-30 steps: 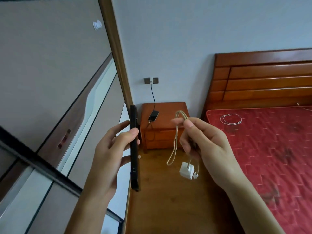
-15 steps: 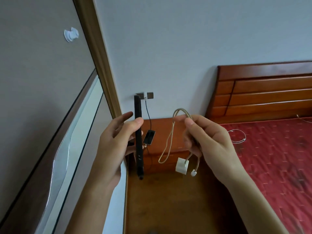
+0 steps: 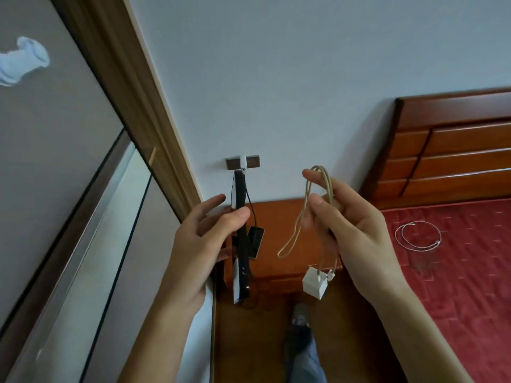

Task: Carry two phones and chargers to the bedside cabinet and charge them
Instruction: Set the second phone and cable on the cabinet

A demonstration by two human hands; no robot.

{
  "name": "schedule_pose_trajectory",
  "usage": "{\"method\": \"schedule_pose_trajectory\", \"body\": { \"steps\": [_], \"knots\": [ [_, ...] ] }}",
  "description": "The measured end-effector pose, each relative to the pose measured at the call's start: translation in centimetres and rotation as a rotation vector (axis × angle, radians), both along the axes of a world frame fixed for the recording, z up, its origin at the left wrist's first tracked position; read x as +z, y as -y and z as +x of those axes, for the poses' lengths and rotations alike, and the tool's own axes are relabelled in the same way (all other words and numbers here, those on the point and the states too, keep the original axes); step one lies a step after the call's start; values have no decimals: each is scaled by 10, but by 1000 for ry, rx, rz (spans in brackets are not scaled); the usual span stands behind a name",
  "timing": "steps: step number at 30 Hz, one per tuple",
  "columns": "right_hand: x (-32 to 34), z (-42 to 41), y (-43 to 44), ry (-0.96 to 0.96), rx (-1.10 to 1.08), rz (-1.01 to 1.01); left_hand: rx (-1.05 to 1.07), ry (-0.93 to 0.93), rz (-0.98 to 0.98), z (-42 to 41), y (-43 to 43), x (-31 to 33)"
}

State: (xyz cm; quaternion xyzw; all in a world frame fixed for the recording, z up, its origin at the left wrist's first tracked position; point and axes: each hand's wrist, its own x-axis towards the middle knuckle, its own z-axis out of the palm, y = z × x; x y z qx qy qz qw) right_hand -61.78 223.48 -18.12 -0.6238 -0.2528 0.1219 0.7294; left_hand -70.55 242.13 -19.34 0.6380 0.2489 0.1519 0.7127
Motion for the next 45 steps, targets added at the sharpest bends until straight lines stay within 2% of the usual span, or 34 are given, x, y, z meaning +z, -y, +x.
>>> {"method": "schedule_pose_trajectory", "body": {
  "steps": [7, 13, 24, 33, 38, 45],
  "knots": [
    [-32, 140, -29, 27, 55, 8, 30, -42, -57, 135, -22, -14],
    [-53, 234, -56, -9, 78, -90, 52, -96, -72, 234, -35, -29],
    [-112, 307, -109, -251, 44, -104, 142, -249, -51, 331, -75, -104],
    [-220, 326, -108, -481, -104, -294, 8, -285, -190, 357, -86, -215],
    [-298, 327, -104, -608, -223, -463, -12, -384, -202, 359, -69, -303],
    [-431, 316, -100, -732, -203, -731, -22, -611, -158, 342, -59, -428]
  ]
}}
